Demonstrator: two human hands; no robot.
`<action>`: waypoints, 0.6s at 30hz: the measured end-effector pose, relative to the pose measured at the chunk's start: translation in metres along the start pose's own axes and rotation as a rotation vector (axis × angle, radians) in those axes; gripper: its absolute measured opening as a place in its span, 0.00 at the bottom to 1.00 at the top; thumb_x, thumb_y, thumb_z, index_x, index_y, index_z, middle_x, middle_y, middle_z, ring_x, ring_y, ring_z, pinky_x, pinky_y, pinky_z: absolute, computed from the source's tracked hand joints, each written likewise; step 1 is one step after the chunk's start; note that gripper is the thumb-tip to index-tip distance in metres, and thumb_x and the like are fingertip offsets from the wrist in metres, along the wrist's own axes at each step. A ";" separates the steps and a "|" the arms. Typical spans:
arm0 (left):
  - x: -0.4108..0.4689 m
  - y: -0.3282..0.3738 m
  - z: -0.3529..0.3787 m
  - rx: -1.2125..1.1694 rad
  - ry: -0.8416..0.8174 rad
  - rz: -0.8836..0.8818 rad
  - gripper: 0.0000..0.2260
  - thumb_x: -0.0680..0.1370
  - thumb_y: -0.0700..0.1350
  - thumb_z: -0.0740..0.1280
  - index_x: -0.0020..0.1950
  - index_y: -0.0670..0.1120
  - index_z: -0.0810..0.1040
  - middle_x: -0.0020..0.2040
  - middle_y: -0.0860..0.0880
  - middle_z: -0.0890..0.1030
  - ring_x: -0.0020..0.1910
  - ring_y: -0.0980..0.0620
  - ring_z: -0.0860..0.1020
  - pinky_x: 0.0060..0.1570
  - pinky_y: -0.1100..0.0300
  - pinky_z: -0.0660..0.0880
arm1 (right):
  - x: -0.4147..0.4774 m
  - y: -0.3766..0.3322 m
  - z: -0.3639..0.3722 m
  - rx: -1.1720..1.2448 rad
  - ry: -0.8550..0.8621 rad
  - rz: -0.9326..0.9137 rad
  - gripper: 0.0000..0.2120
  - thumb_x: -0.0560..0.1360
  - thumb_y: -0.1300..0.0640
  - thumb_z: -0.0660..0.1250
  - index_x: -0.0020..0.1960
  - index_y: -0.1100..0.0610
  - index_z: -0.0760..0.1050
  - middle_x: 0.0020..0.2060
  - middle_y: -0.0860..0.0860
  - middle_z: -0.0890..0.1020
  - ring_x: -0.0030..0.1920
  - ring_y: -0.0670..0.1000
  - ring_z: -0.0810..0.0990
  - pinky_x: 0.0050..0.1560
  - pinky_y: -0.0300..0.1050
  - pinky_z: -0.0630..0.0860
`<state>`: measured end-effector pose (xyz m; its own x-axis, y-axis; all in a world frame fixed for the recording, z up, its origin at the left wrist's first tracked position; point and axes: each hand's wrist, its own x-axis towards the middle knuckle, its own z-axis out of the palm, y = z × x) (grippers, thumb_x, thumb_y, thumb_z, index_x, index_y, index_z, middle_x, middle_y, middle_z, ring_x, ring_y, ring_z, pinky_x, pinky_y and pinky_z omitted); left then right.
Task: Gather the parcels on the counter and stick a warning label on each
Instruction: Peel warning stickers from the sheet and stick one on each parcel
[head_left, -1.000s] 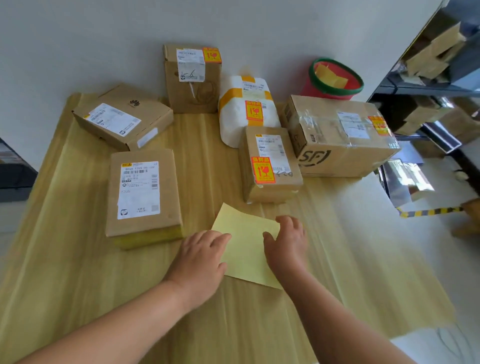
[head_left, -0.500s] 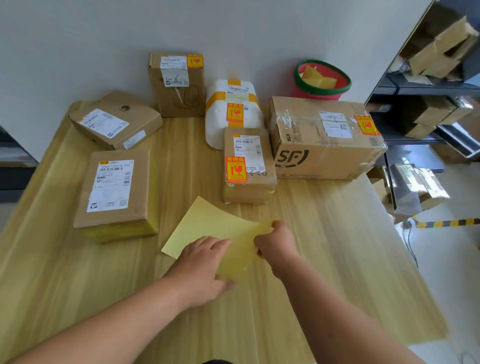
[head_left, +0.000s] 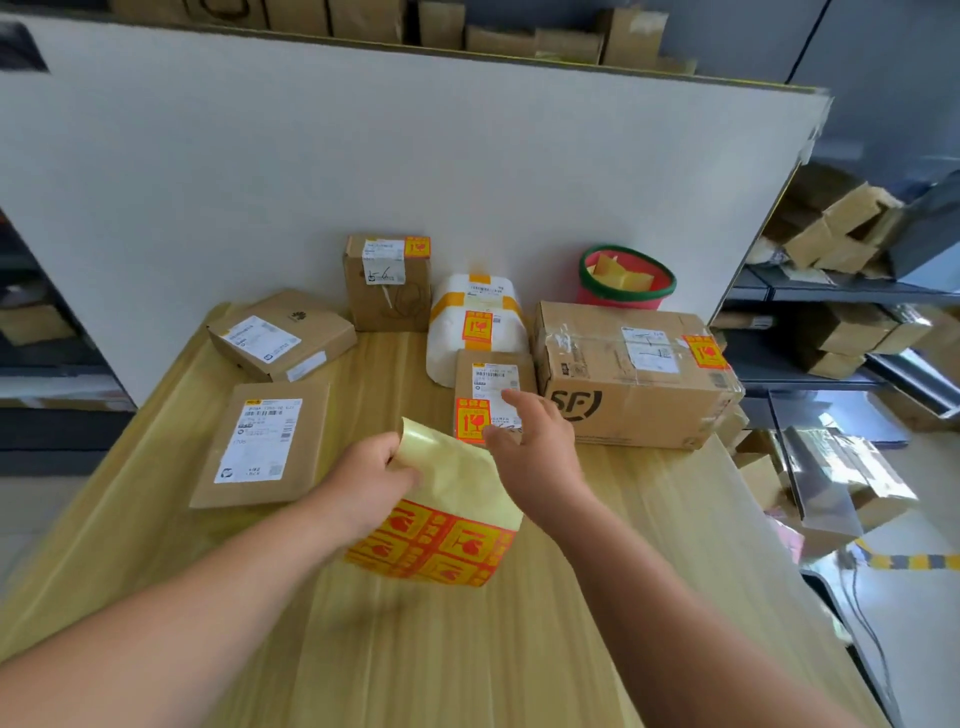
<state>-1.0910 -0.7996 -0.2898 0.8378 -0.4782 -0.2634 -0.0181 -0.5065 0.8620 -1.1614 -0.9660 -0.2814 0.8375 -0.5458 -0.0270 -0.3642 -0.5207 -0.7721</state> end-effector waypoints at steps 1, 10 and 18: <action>0.000 0.005 -0.005 -0.019 -0.026 -0.012 0.08 0.74 0.36 0.64 0.45 0.47 0.80 0.40 0.47 0.84 0.41 0.47 0.82 0.43 0.53 0.77 | 0.001 -0.004 -0.004 -0.054 -0.058 -0.067 0.24 0.77 0.50 0.63 0.72 0.47 0.64 0.71 0.47 0.65 0.71 0.52 0.59 0.69 0.56 0.62; -0.004 0.035 -0.027 -0.150 -0.111 0.017 0.08 0.75 0.34 0.65 0.48 0.45 0.81 0.42 0.42 0.85 0.40 0.45 0.82 0.45 0.51 0.78 | 0.007 -0.031 -0.016 -0.054 -0.326 -0.144 0.13 0.74 0.54 0.69 0.58 0.48 0.77 0.47 0.44 0.80 0.47 0.45 0.79 0.43 0.41 0.77; -0.013 0.022 -0.041 -0.021 -0.178 -0.027 0.08 0.71 0.31 0.69 0.46 0.41 0.78 0.38 0.46 0.84 0.39 0.49 0.82 0.42 0.56 0.77 | 0.024 -0.031 -0.032 0.140 -0.090 0.049 0.04 0.75 0.57 0.67 0.48 0.49 0.78 0.43 0.51 0.81 0.42 0.52 0.81 0.43 0.50 0.80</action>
<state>-1.0795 -0.7752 -0.2500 0.7280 -0.5852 -0.3570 0.0159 -0.5062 0.8623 -1.1428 -0.9845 -0.2374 0.8558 -0.5035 -0.1186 -0.3499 -0.3948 -0.8495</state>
